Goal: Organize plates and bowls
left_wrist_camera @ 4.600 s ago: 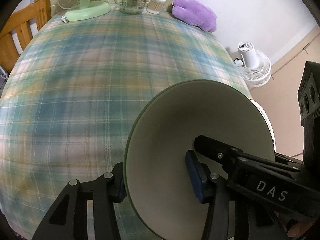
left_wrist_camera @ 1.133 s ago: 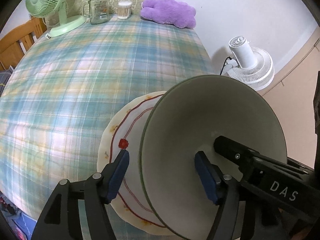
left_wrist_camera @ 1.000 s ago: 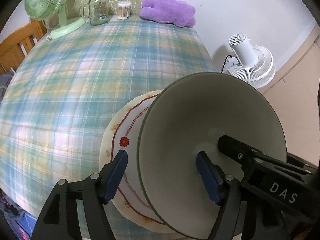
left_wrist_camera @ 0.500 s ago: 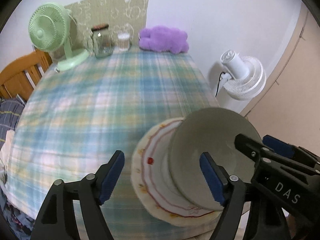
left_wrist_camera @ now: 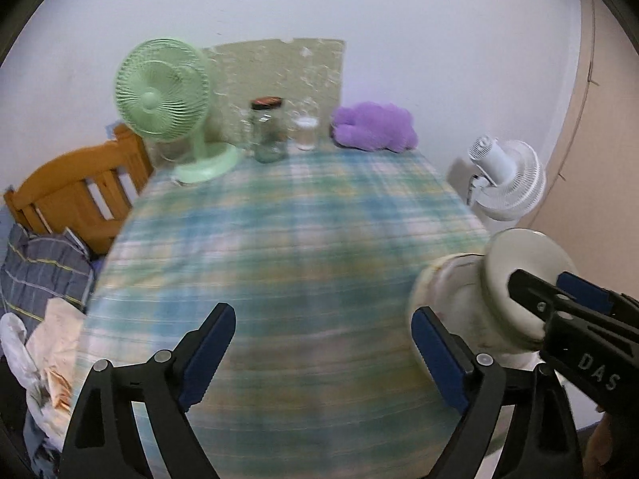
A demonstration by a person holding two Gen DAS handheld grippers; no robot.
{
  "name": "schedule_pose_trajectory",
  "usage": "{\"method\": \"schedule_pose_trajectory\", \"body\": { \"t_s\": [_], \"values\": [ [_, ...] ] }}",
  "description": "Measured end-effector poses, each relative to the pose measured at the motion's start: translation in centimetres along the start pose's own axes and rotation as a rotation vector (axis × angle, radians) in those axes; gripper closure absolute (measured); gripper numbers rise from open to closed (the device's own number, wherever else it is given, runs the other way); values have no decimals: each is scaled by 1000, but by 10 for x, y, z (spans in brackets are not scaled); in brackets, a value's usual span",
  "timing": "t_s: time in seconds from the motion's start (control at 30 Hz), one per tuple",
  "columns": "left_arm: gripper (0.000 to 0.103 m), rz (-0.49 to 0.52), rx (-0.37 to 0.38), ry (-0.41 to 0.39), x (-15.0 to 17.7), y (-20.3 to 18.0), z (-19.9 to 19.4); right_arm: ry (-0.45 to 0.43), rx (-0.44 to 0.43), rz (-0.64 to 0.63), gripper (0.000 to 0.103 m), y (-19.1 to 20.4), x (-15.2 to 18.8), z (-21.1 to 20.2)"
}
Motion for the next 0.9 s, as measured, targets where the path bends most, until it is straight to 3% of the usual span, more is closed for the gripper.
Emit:
{"method": "schedule_pose_trajectory", "body": {
  "t_s": [0.13,0.27,0.4,0.53,0.9],
  "values": [
    [10,-45,-15,-23,11,38,-5,-17,-5,-27,35,30,13,3],
    [5,-64,-72,-70,24,64,-11,-44,-28,-41,25,49,27,4],
    [5,-119,-91,-84,39,84,-14,-75,-32,-95,25,64,43,8],
    [3,-108,-143,-96,57,91,-14,-111,-28,-96,24,68,57,9],
    [2,-94,-119,-131,89,87,-29,-169,-23,-112,23,66,86,-3]
  ]
}}
Point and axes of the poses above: each gripper's, at about its wrist camera, not at the fingertips, and z roughly the way its jaws point, y to its left, x to its underside, the point moved 4 cm from there along z, roughly the way its jaws point, and after that the axes turned 10 degrees about y, right-handed, at the moved point
